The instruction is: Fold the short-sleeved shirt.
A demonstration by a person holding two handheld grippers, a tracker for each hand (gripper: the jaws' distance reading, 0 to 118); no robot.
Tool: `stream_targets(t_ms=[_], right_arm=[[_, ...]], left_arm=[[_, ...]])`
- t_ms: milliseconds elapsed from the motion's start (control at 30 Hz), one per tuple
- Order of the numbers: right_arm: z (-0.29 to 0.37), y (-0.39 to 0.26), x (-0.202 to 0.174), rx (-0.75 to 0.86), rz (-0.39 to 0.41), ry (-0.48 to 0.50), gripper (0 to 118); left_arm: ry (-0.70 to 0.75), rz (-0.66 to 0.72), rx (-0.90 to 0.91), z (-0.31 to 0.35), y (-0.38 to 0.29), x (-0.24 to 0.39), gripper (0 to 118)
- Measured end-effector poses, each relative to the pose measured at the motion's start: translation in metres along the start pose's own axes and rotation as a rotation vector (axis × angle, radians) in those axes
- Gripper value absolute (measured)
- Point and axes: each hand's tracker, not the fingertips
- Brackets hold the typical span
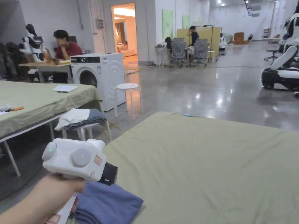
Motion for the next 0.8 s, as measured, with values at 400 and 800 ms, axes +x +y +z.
stream_targets(t_ms=[400,800], right_arm=[[0.087,-0.017,0.008,0.383,0.119,-0.332,0],[0.172,-0.079,-0.007,0.65,0.14,-0.569,0]], left_arm=[[-0.279,-0.074,0.602,0.166,-0.11,0.278,0],[-0.244,-0.108,0.919,0.262,-0.166,0.355,1]])
